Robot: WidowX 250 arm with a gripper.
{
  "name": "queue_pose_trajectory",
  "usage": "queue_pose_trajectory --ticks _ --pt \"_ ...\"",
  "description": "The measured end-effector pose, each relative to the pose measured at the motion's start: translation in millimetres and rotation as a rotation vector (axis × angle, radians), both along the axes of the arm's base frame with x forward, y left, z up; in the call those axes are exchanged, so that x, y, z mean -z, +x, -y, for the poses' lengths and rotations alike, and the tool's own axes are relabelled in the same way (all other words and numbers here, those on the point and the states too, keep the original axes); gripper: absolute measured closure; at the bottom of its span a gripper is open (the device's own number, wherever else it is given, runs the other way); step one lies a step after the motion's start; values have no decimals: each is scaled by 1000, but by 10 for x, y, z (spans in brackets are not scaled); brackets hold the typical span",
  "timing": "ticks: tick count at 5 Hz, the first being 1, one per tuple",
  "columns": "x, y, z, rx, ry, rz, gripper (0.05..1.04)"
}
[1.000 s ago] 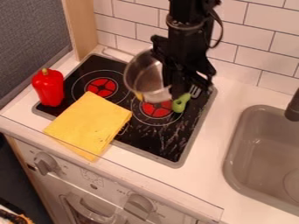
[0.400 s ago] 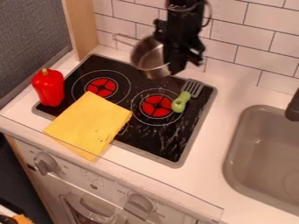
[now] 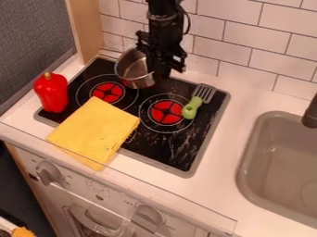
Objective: Picked the silver pot and put it between the two burners
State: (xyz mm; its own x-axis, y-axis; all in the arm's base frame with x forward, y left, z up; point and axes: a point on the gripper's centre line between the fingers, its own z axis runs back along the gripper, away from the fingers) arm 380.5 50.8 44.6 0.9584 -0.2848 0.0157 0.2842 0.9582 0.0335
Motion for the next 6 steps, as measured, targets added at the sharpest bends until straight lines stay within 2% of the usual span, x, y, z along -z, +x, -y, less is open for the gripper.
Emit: queue_pose_trajectory --ticks 1,2,3,4,5,6 --pt "66 15 -9 7 7 -13 967" --pt "63 31 4 13 7 -2 772" --pt "102 1 57 12 0 -12 455" --pt "1 -38 113 -25 -21 6 184" --pt "-229 -98 157 -127 -49 52 72" --pt "-224 -167 173 -188 -58 42 76"
